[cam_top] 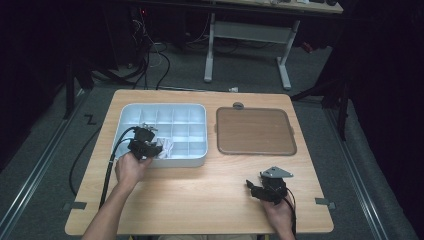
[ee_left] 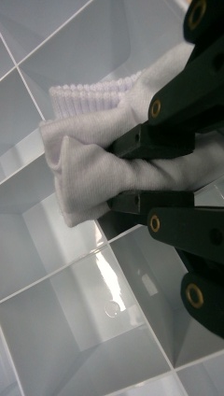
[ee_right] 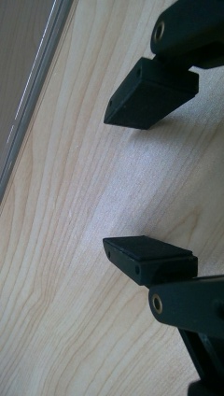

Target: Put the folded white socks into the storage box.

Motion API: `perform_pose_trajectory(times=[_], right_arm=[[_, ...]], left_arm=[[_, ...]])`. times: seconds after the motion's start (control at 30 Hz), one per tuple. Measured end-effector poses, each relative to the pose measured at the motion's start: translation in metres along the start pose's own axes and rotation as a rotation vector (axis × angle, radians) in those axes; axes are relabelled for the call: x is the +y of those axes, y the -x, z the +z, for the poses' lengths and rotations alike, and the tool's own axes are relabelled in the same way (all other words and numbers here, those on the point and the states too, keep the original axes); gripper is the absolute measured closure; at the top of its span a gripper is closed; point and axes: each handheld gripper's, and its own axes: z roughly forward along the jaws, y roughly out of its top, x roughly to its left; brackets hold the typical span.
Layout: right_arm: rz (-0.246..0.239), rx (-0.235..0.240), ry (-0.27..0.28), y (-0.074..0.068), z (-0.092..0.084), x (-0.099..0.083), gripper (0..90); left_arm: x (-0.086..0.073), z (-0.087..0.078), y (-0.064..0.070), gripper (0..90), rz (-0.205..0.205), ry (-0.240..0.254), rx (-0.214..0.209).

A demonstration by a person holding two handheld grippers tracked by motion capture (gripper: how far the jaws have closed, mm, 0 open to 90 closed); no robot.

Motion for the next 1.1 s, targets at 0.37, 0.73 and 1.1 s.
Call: perform_pose_trajectory(times=[0.37, 0.73, 1.1], right_arm=[[-0.002, 0.002, 0.000, -0.001, 0.000, 0.000, 35.2], [-0.009, 0.005, 0.001, -0.001, 0.000, 0.000, 35.3], [-0.011, 0.010, 0.001, -0.002, 0.000, 0.000, 35.4]], left_arm=[[-0.003, 0.004, 0.002, 77.4, 0.028, -0.031, 0.017], [-0.004, 0.010, 0.000, 78.0, 0.011, -0.067, 0.017], [-0.001, 0.013, -0.001, 78.2, -0.023, -0.134, 0.017]])
